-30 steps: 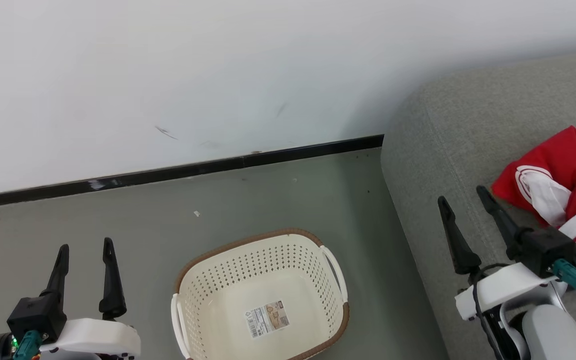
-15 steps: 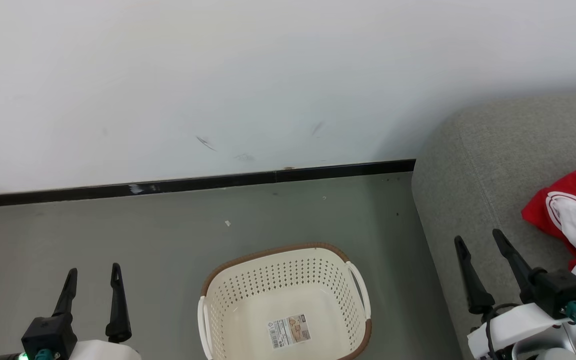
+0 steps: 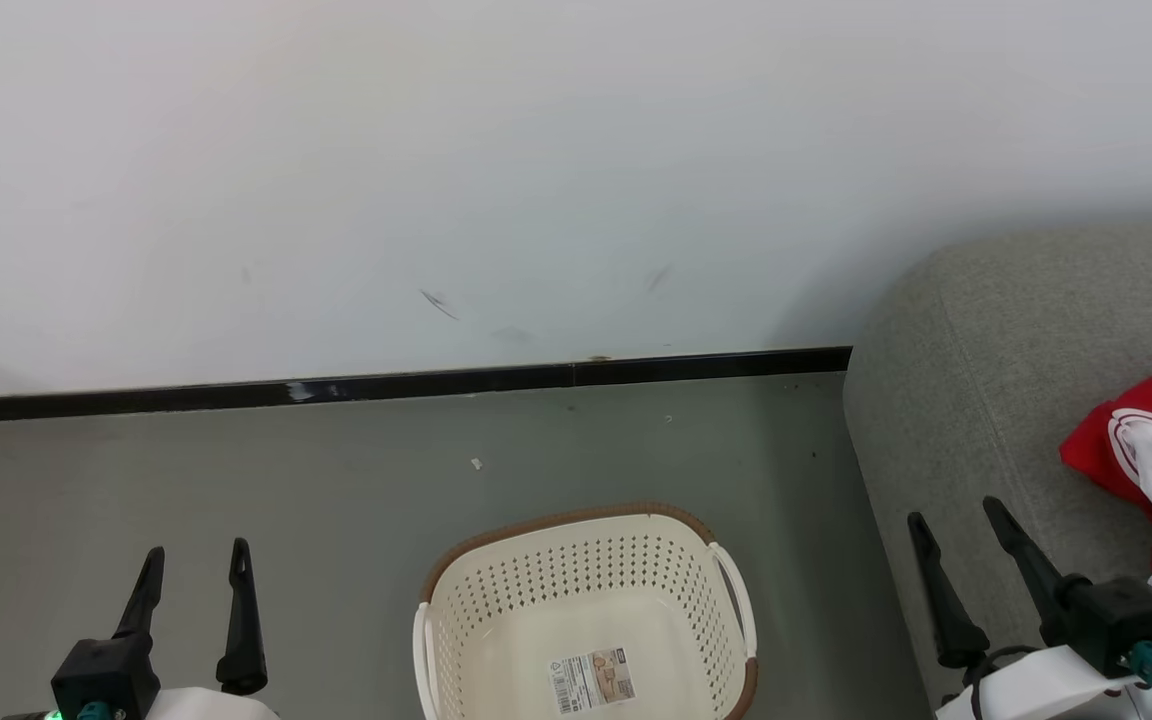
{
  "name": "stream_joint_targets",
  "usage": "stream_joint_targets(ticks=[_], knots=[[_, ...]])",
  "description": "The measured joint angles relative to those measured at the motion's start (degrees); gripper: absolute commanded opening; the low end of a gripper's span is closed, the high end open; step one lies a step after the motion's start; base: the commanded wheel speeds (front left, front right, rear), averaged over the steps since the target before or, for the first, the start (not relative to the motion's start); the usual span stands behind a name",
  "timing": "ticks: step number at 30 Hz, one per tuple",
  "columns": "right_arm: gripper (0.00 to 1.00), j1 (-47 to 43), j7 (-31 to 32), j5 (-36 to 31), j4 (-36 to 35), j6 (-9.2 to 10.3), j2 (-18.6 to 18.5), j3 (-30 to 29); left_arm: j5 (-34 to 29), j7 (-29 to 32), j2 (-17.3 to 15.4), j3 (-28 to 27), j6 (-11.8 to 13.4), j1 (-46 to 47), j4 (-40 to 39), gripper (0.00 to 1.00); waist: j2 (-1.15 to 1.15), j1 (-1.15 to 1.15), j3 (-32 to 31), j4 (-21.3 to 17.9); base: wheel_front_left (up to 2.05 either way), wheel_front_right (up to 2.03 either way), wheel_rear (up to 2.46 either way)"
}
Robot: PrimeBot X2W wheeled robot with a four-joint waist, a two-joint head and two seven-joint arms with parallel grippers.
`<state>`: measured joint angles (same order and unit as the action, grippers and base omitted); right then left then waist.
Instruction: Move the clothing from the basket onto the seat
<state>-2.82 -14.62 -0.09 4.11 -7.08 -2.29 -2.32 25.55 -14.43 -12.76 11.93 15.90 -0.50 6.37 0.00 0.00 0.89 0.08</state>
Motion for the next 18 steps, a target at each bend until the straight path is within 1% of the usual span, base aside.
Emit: stream_joint_targets(ticks=[17,18], knots=[[1.00,-1.81,0.00,1.24,-1.57,0.01,0.03,0.42,-0.08,0.00,0.08,-0.73,-0.43,-0.02,0.46,1.00,0.00,0.00,-0.27,-0.21,0.00,0.00,0.00],[0.00,-1.86,0.02,1.21,-1.03,0.02,0.13,0.48,-0.04,0.05,0.35,-0.60,-0.43,-0.09,0.99,0.00,0.00,0.00,-0.27,-0.21,0.00,0.00,0.00]])
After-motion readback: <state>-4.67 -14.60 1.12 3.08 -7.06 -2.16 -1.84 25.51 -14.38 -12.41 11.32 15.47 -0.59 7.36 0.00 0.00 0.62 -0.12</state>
